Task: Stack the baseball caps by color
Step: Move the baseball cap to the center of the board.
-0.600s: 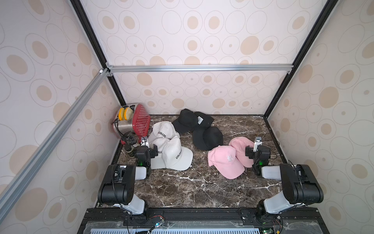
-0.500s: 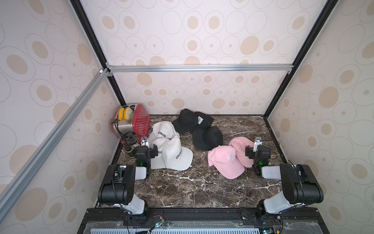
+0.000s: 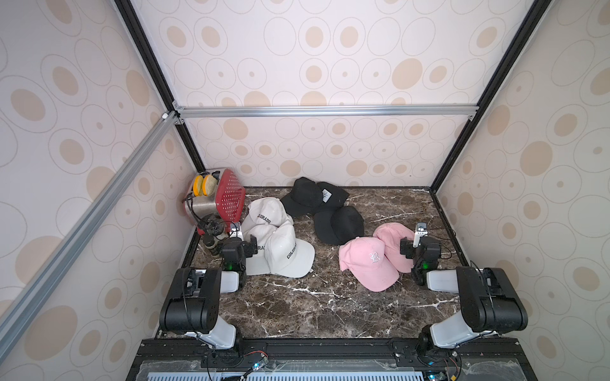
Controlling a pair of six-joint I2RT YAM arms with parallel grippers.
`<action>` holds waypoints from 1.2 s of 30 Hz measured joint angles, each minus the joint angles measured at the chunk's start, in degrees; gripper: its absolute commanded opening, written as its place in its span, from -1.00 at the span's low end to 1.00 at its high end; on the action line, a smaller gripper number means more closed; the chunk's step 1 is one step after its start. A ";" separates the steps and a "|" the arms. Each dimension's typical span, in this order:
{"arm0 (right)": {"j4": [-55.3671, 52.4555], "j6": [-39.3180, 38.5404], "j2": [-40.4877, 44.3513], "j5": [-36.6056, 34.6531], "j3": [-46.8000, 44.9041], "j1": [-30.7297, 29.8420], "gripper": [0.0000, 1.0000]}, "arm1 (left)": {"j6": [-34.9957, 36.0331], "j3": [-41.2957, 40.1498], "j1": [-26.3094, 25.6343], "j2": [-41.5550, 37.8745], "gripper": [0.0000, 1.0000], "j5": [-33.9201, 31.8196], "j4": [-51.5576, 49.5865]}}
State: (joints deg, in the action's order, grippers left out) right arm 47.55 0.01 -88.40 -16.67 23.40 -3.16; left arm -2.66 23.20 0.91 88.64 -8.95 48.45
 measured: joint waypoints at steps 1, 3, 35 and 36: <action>0.00 0.00 0.00 0.00 0.00 0.00 1.00 | 0.00 0.00 0.00 0.00 0.98 0.04 -0.02; 0.00 0.00 0.00 0.00 0.00 0.00 1.00 | 0.00 0.04 0.00 0.00 0.98 0.09 -0.11; -35.30 15.21 19.50 -3.61 13.20 -0.39 1.00 | -19.96 10.95 -5.25 -24.22 0.98 -3.10 -34.80; -36.65 17.27 20.83 -1.42 12.85 -0.37 1.00 | -22.21 11.15 -5.95 -25.22 0.99 -1.66 -36.33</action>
State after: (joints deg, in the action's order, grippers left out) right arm 10.90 17.28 -67.57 -18.09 36.25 -3.53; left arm -24.86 34.35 -5.04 63.42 -10.61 12.12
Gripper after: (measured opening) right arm 0.999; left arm 0.991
